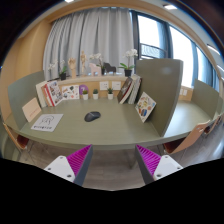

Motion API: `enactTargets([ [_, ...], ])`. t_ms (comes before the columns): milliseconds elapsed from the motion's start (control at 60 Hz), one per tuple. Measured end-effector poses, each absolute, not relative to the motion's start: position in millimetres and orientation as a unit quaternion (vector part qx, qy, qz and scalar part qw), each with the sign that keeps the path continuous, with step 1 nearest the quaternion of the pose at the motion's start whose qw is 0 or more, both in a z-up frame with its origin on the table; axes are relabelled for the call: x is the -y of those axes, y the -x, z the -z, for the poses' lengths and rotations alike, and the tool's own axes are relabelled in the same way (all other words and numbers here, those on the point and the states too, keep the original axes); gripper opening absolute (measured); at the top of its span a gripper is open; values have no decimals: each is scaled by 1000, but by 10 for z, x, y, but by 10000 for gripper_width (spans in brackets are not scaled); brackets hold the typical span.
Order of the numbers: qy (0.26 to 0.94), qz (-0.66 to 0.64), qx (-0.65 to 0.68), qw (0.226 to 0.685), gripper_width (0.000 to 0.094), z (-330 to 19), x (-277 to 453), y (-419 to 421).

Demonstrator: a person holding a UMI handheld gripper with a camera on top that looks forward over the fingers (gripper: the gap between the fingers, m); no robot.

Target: Arrange mouse

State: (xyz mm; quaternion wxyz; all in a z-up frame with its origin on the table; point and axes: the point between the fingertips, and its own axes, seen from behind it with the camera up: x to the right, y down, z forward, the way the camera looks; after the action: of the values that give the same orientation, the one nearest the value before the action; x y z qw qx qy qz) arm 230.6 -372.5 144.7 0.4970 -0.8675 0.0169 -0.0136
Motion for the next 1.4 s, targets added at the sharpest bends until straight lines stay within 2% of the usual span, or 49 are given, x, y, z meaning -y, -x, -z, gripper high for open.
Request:
enactTargets([
  [150, 891, -5, -8, 455, 845, -947, 3561, -2020],
  [167, 894, -7, -6, 449, 846, -1007, 3631, -1998],
  [217, 896, -15, -1, 443, 848, -739, 3389, -1839],
  [400, 907, -29, 15, 420, 849, -311, 2653, -1345],
  [783, 920, 10, -5, 392, 861, 100, 865, -957],
  [1017, 921, 25, -28, 387, 856, 101, 171, -931],
  [1150, 925, 30, -35, 378, 775, 104, -79, -897],
  [1400, 935, 23, -13, 355, 489, 129, -353, -803],
])
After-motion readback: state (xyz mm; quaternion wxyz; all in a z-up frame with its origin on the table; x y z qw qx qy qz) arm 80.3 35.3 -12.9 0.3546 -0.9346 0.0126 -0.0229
